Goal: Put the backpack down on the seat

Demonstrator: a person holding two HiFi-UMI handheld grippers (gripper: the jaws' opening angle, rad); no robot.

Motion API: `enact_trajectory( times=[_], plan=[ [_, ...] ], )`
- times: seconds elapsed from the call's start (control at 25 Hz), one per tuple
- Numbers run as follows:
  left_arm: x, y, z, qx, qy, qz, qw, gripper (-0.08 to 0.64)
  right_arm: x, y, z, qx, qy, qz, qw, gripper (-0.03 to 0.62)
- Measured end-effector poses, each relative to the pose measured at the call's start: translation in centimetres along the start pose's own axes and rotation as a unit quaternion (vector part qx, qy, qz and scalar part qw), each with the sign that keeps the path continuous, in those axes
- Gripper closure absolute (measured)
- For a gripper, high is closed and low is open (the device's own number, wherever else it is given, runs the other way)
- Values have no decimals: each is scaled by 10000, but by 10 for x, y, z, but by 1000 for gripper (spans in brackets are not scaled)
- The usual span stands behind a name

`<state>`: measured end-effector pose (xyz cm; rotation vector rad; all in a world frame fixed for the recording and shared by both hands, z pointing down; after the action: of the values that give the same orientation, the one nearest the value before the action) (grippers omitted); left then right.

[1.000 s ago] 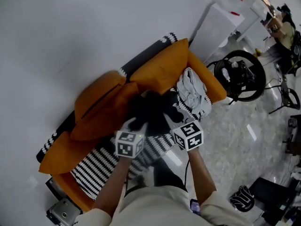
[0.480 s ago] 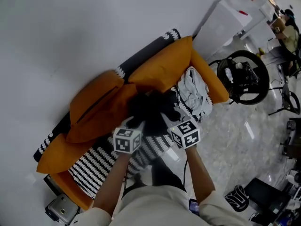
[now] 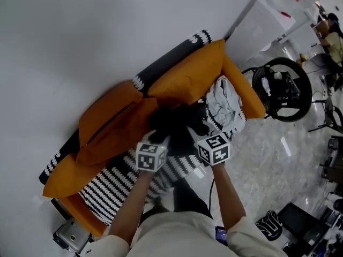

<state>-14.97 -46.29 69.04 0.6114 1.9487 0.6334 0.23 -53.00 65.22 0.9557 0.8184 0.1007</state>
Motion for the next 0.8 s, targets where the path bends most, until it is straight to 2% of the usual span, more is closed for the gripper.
enact_trajectory(
  times=[0.44, 0.8],
  plan=[
    [-22, -5, -2, -126, 122, 37, 9998, 386, -6, 9, 19, -271, 286, -151, 9991, 466],
    [-23, 5, 6, -214, 280, 87, 9993, 286, 9, 23, 19, -306, 401, -234, 9985, 377]
  ],
)
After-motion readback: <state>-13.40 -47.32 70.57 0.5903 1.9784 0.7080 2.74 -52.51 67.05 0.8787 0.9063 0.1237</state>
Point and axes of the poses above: the fingertips, and each gripper's own axes: x backward along the fingers, z to its right, y out of its underside, the point moved 7 cm from there along x, backward along the fingers, and after that the axes turned 5 degrees about z, right-handed, at the moved point
